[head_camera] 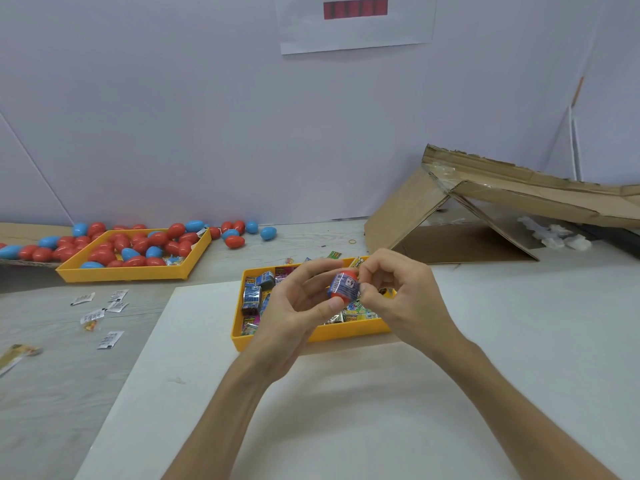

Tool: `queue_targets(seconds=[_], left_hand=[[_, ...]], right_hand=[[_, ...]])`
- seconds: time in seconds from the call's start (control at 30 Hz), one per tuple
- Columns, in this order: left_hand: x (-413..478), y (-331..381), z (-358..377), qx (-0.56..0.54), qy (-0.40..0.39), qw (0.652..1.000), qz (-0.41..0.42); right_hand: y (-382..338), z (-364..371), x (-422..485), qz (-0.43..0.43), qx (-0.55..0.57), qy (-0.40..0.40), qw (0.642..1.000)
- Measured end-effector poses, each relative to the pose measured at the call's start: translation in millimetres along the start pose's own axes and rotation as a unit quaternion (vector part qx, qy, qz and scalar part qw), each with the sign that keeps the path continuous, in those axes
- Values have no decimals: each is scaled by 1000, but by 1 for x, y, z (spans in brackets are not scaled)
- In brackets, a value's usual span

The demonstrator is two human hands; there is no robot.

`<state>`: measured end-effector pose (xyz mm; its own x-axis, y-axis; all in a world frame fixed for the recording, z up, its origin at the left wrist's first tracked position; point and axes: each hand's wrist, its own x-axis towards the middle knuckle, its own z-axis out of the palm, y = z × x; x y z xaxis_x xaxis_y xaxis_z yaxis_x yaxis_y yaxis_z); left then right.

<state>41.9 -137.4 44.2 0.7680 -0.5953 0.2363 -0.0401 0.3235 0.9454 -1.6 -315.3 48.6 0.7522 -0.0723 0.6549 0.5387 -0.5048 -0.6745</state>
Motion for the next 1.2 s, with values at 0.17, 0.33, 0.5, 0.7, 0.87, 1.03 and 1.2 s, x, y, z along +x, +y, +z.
queue_targets(seconds=[0.17,0.33,0.5,0.7,0.87,1.03,1.2], left_hand=[[0,-1,-2,-22,0,1000,-12],[-1,-4,6,-159,-12,986,-41],[2,-8,13,-212,17,976,-49],[3,-8,14,-172,49,982,-59],[5,-12,14,-78,104,991,-18],[4,-11,11,-98,107,989,-13],[3,-12,11,-110,102,989,-12]], right_hand=[[1,0,-1,18,9,-4,1000],[0,-7,2,49,69,25,996],[-2,-8,0,54,86,-29,994],[-5,-1,-2,42,83,-12,996],[-4,-1,-2,42,70,15,997],[-6,0,-2,13,65,19,998],[-6,2,-3,24,109,51,992]])
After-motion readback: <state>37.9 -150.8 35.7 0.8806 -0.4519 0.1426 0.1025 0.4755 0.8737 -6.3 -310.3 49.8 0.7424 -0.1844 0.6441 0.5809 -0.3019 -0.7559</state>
